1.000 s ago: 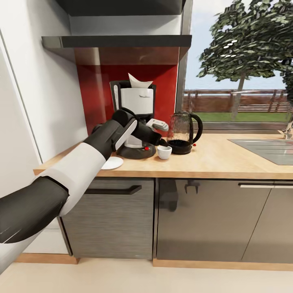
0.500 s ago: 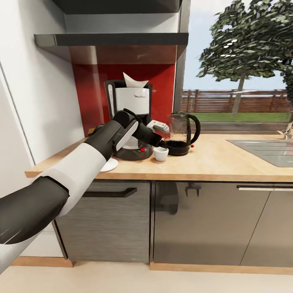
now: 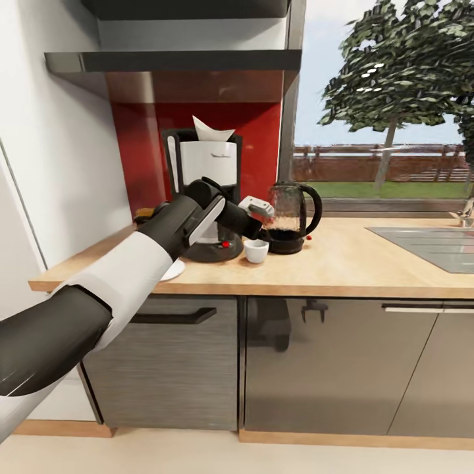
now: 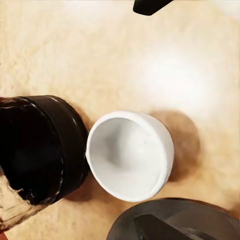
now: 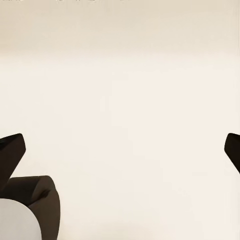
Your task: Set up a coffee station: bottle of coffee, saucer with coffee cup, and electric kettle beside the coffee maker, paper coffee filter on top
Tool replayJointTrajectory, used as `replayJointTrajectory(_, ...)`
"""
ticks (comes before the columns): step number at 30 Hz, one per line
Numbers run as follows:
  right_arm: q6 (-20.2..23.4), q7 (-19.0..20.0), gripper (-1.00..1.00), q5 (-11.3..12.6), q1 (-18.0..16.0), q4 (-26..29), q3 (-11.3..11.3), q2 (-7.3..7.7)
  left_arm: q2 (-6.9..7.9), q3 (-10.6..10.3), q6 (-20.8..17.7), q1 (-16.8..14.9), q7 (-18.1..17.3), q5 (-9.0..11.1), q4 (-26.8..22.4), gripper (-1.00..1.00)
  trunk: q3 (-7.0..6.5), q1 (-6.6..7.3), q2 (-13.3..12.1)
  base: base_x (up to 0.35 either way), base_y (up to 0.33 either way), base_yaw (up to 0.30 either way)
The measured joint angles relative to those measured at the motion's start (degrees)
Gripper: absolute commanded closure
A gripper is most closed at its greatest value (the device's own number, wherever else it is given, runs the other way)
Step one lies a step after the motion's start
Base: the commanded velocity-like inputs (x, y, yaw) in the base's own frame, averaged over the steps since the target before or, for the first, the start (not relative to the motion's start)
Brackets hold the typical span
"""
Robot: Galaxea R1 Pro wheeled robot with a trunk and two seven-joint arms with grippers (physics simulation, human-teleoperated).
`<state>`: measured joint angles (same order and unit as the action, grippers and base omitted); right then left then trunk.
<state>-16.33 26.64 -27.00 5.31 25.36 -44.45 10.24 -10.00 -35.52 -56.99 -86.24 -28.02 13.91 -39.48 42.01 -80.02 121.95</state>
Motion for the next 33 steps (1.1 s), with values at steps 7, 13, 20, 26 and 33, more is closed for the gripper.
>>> replayJointTrajectory(7, -0.01, -0.01, -1.0, -0.01, -0.01, -0.02, 0.0, 0.0, 0.0, -0.46, 0.0, -0.01, 0.01, 0.02, 0.01, -1.0, 0.0, -0.01, 0.0, 0.04, -0.055, 0.0)
replayJointTrajectory(13, 0.0, 0.0, -1.0, 0.0, 0.0, -0.01, 0.0, 0.0, 0.0, -0.51, 0.0, 0.0, 0.0, 0.0, 0.0, -1.0, 0.0, 0.0, 0.0, 0.111, -0.103, 0.0)
replayJointTrajectory(20, -0.01, -0.01, -1.0, -0.01, -0.01, -0.02, 0.0, 0.0, 0.0, -1.21, 0.01, -0.01, 0.01, -0.06, 0.05, -1.0, 0.0, -0.01, 0.0, 0.018, -0.016, 0.0)
replayJointTrajectory(26, -0.01, -0.01, -1.0, 0.0, -0.01, -0.02, 0.0, 0.0, 0.0, -5.61, 0.0, 0.0, 0.01, -0.03, 0.08, -1.0, 0.0, -0.01, 0.0, 0.001, -0.001, 0.0)
replayJointTrajectory(33, -0.01, -0.01, -1.0, -0.01, -0.01, -0.02, 0.0, 0.0, 0.0, -6.99, 0.0, 0.0, 0.0, -0.01, 0.09, -1.0, 0.0, -0.01, 0.0, 0.0, 0.0, 0.0)
